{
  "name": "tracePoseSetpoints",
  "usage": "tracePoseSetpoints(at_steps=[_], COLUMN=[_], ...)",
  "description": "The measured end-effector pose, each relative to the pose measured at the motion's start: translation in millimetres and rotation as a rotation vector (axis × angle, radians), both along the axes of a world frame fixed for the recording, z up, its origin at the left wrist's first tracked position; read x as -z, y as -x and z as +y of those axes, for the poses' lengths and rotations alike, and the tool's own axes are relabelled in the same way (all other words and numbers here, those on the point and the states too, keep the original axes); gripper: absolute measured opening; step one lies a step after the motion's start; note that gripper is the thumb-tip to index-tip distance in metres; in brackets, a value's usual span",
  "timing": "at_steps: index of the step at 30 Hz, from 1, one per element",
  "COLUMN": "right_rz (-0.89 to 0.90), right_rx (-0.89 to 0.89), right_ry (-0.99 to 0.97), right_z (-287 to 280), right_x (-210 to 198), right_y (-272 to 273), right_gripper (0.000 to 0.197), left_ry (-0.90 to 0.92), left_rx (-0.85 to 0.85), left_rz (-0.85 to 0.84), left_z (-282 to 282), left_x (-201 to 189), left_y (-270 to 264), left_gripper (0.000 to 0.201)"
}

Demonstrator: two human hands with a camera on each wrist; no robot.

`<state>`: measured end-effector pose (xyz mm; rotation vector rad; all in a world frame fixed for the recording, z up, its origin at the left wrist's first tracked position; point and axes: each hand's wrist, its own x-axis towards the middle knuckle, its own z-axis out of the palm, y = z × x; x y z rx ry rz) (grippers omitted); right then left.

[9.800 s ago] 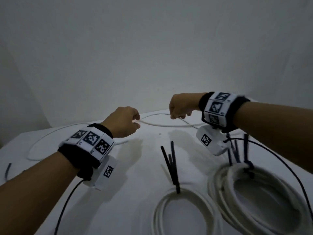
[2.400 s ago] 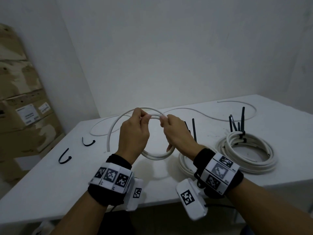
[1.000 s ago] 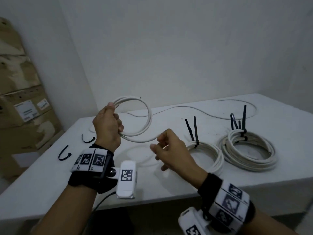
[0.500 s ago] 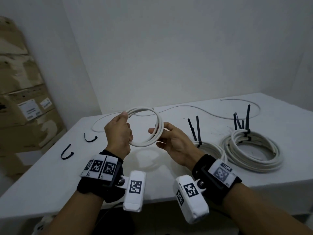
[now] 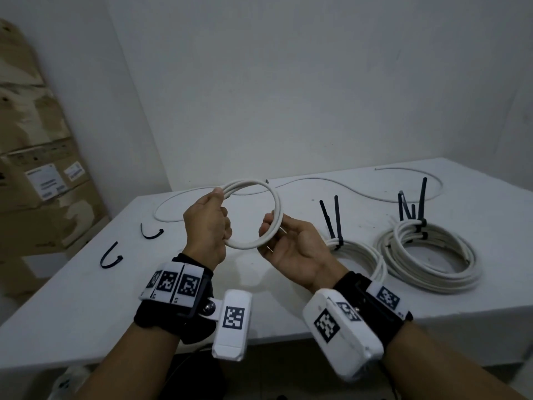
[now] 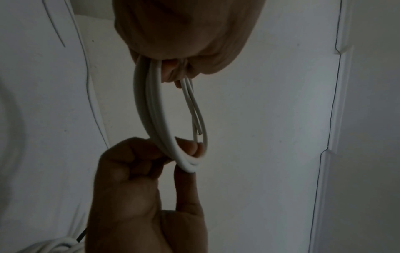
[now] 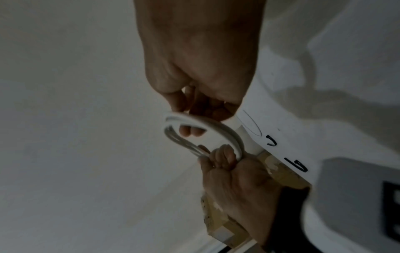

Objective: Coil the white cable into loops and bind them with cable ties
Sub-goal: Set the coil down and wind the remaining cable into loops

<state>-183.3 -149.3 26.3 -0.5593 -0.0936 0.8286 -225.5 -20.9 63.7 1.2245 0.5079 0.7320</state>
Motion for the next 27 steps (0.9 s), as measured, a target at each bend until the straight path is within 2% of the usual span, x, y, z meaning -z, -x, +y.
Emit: tracePoseSetpoints(at_steps=[5,8,11,14,16,19,20,22,23,24,27], right_rz=[-0.042,-0.068,-0.025,0.009,-0.16,-0.796,-1.033,-1.411,-1.51,-1.535,-1.408], right_rx=[-0.178,-0.209,-0.154,0.019,0.196,0.441,0.466,0.358,0.258,0.155,-0.03], right_ry=[0.017,0.002,-0.041,-0.007,0.145,0.573,0.655,0.807,0.884,0.938,0.93], right_z=[0,1,-2,-10,-15,-16,-15,-6,-1,4,17], right_x=[1,0,1,-1,-5,-16,-21,-31,-36,-41,-51], right_y=[-1,1,2,-4,-10,-11,-10,-9,-9,-8,-7], right_gripper=[0.014,0.014,0.02,0.021,0.011,0.025,0.031,0.042,0.044,0.043,0.037], left_ry=[-0.074,-0.079,-0.078,-0.114,-0.169,-0.301,-0.345,-0.437,-0.478,-0.509,-0.556], left_rx=[0.082,0.083,0.059,0.013,0.007,0.054,0.077,0.14,0.179,0.213,0.295], left_rz=[0.066,0.098,0.102,0.094,0.098,0.144,0.166,0.223,0.253,0.278,0.289], left_z=[-1,-2,1,10,15,16,15,13,11,11,15], left_x=[-2,-1,-2,-2,-3,-4,-5,-8,-9,-10,-12], left_y=[5,7,9,11,14,17,17,19,20,21,27], left_gripper=[0.018,0.018,0.017,0.017,0.018,0.022,0.023,0.022,0.02,0.019,0.02])
